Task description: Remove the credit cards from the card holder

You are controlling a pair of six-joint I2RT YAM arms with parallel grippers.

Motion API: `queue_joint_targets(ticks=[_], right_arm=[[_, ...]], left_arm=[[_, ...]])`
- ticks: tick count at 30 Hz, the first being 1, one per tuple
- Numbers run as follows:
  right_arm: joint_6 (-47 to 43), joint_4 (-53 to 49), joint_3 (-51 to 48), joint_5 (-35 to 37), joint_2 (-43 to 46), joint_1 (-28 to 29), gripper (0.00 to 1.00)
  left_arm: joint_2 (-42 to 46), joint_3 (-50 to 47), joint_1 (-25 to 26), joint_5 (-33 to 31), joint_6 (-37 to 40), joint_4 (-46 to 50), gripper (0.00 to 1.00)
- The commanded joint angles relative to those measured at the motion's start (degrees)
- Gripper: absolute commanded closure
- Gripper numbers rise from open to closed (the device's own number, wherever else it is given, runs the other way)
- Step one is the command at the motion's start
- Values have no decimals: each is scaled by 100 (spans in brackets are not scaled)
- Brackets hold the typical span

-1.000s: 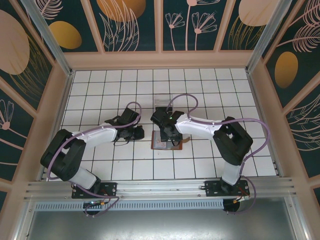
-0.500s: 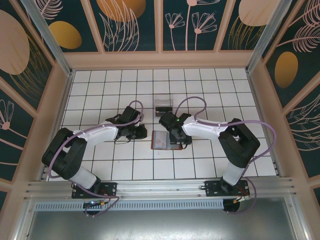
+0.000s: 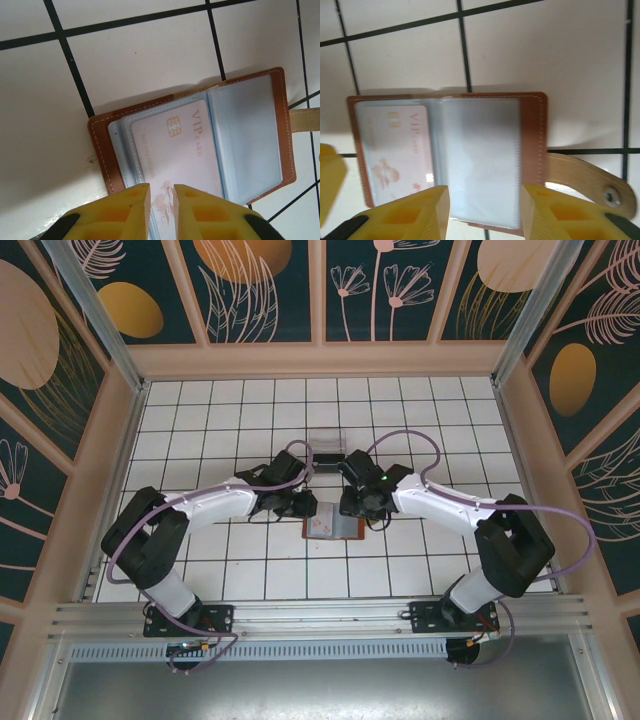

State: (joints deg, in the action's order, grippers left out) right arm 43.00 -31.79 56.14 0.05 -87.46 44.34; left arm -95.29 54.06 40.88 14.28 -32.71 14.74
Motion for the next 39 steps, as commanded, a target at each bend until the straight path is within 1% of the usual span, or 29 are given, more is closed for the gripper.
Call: queue_joint_targets(ticks=[1, 4, 5, 11, 16, 19, 22, 26, 39], right_arm=[[79, 498, -144, -541, 139, -65, 59], [83, 762, -212, -797, 109, -107, 59], [89, 887, -257, -932, 90, -133, 59], [149, 1476, -416, -1439, -103, -175, 59], [102, 1758, -429, -1680, -358, -206, 65], [78, 1869, -432, -1753, -484, -215, 69], [51, 1930, -424, -1789, -624, -228, 71], [-26, 1918, -419, -1705, -806, -233, 75], [-72, 2153, -475, -1877, -1071, -233, 77]], left_arm=[[-211, 132, 56, -248, 64, 311, 78], [-258, 135, 54, -390, 54, 345, 78], [-435, 133, 58, -404, 47, 337, 78], [-446, 114, 69, -380, 45, 163, 81], [-447, 40, 72, -425, 45, 169, 81], [-444, -41, 76, -459, 56, 171, 81], [-453, -109, 70, -462, 63, 161, 81], [-447, -181, 83, -476, 54, 143, 81], [-444, -250, 77, -486, 20, 98, 82]])
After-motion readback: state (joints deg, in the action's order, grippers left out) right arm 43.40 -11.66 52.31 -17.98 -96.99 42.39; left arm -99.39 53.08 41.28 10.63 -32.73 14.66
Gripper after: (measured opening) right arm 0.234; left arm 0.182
